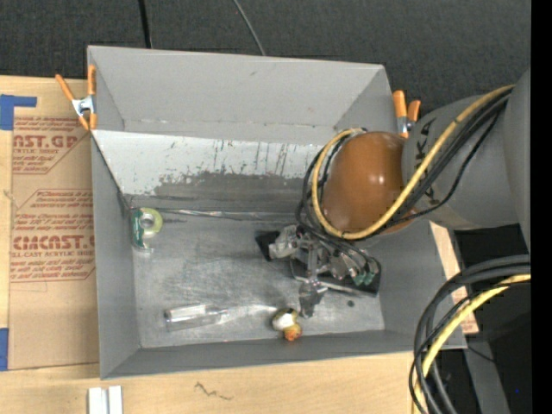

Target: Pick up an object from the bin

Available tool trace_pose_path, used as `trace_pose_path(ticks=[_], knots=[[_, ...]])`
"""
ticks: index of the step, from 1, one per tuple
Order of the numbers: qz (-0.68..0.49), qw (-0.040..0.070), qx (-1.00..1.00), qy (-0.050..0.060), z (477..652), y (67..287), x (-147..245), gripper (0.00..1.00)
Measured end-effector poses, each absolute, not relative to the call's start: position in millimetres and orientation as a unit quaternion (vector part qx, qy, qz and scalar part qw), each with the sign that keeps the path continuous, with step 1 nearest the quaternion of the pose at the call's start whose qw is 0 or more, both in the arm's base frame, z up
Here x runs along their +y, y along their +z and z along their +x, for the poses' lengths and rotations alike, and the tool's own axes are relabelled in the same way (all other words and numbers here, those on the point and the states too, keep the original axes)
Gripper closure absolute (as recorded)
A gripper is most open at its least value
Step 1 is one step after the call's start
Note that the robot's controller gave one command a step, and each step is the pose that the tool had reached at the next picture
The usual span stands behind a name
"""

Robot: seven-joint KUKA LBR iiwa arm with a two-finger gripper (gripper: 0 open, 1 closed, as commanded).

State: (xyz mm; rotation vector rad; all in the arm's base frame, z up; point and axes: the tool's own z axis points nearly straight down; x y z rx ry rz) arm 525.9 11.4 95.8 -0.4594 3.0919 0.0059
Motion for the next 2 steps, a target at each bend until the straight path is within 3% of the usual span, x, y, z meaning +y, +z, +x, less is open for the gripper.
trace_pose_path(ticks=[1, 2], knots=[[-0.164, -0.004, 0.986, 0.000, 526.0, 133, 29, 0.00], [-0.165, 0.005, 0.986, 0.001, 518.8, 123, 0, 0.00]])
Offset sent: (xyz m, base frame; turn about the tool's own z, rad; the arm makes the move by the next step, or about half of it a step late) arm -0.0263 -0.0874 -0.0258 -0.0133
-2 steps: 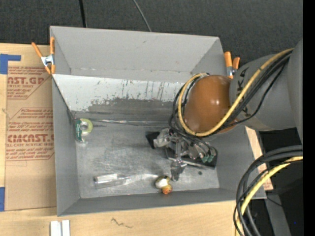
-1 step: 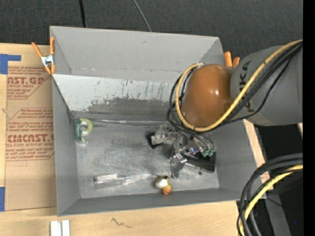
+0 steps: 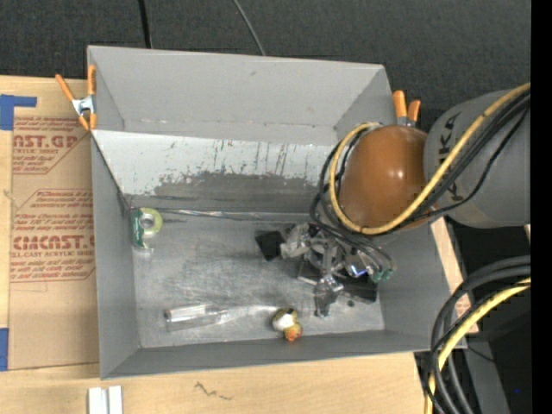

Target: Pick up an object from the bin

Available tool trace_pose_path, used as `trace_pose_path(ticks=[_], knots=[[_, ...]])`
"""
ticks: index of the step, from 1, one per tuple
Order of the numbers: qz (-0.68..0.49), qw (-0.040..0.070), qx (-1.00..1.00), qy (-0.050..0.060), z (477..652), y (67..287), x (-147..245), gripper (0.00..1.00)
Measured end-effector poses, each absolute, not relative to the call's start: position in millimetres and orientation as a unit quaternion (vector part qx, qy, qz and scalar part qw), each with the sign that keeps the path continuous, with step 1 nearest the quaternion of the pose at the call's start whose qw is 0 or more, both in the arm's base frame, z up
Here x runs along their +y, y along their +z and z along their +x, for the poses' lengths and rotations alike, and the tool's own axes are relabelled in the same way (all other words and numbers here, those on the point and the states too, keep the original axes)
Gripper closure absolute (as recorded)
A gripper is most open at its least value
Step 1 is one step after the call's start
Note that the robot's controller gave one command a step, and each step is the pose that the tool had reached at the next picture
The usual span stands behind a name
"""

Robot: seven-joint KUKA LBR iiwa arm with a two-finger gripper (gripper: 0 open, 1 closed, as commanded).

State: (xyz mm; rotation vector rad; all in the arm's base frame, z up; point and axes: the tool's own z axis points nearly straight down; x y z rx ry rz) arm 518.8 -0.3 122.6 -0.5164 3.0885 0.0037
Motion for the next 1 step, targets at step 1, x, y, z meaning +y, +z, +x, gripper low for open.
trace_pose_path(ticks=[1], knots=[[-0.193, 0.010, 0.981, 0.009, 496.0, 110.7, -34.2, 0.00]])
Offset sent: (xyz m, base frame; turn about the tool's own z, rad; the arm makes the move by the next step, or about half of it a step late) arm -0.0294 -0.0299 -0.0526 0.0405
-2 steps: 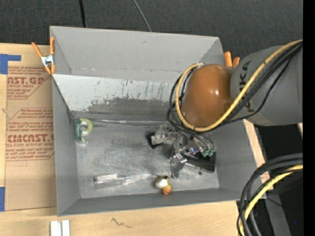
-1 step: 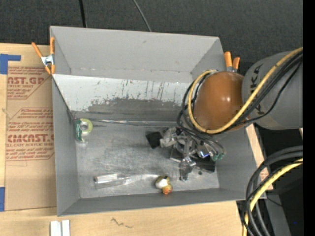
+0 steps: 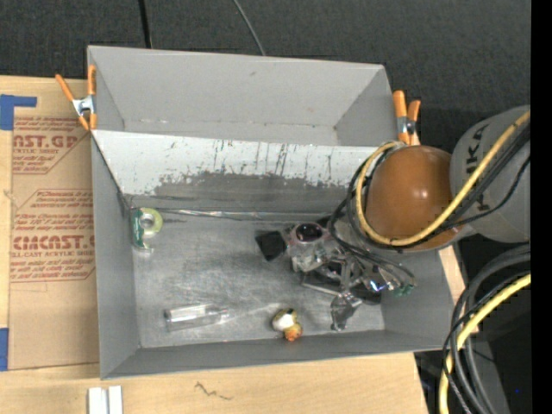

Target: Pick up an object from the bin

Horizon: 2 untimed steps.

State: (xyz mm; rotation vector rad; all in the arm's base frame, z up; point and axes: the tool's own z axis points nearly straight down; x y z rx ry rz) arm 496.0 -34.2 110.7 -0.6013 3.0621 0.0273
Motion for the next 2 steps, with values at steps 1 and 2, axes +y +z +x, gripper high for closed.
trace_pose_path(ticks=[1, 2], knots=[[-0.195, 0.007, 0.981, 0.015, 497.2, 110.0, -21.0, 1.00], [-0.195, 0.007, 0.981, 0.015, 497.2, 110.0, -21.1, 1.00]])
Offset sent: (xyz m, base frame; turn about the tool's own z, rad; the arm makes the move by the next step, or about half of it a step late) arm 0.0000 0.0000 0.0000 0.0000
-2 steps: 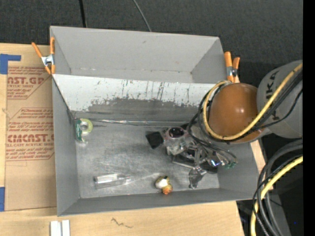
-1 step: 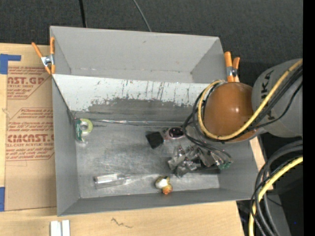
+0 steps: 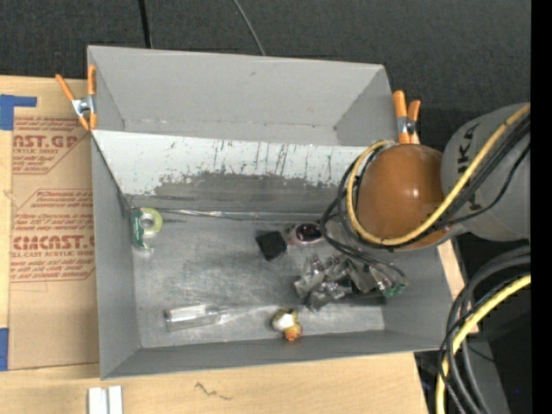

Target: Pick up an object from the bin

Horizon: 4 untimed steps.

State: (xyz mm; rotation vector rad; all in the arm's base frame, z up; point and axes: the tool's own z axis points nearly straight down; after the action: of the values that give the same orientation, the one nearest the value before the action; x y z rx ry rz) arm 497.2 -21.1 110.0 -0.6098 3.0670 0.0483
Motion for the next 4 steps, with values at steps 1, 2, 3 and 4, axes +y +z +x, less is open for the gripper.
trace_pose_path(ticks=[1, 2, 3, 4], knots=[[-0.195, 0.007, 0.981, 0.015, 497.2, 110.0, -21.1, 1.00], [-0.195, 0.007, 0.981, 0.015, 497.2, 109.9, -21.1, 1.00], [-0.195, 0.007, 0.981, 0.016, 497.2, 109.9, -21.1, 1.00], [-0.195, 0.007, 0.981, 0.016, 497.2, 109.9, -21.1, 1.00]])
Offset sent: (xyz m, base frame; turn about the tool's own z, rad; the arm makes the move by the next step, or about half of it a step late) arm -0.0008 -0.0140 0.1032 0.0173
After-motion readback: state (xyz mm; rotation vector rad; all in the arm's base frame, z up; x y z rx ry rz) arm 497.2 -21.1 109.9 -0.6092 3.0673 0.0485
